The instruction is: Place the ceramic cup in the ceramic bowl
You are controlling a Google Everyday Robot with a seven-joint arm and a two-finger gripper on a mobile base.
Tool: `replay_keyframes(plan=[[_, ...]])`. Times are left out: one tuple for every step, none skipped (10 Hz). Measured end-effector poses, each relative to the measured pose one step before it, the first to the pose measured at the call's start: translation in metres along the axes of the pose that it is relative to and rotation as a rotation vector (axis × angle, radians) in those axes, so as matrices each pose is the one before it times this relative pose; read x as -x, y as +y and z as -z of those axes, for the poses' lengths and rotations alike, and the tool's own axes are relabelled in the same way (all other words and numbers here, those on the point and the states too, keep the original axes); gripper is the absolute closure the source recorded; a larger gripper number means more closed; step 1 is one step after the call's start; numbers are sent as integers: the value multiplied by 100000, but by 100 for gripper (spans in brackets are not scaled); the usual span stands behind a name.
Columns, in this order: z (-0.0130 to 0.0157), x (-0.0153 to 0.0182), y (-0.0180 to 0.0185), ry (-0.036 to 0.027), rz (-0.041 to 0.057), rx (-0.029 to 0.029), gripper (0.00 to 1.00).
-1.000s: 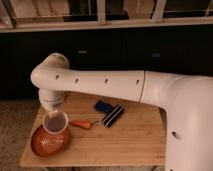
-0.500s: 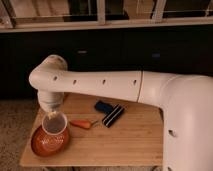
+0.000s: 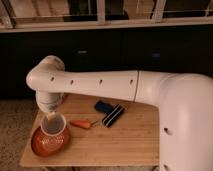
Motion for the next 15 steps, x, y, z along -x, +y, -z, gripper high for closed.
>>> replay_keyframes(plan=[[-86,-142,-12,-388,-606,428,100],[-570,-284,31,-896,-774,910,100],[-1040,-240,18,-1444,-106,1174,100],[-1662,-250,-135,-1782,348,1913,100],[-953,-104,-195,-1009,402,1539,100],[-828,54,-270,-891,987,1982,100],[-1305,235,-390,-1107,1939,3812,100],[-542,141,-134,-411,878,1843,100],[-389,66,-232,-310,321,1531,96],[-481,-126,-187,-39,113,2037,88],[-474,110,-392,-101,493,1687,77],[-421,38,-270,339,459,1772,66],[-567,-68,-217,248,280,1517,57],[-795,-112,-200,595,491,1977,45],[-712,137,-290,927,1123,1684,34]])
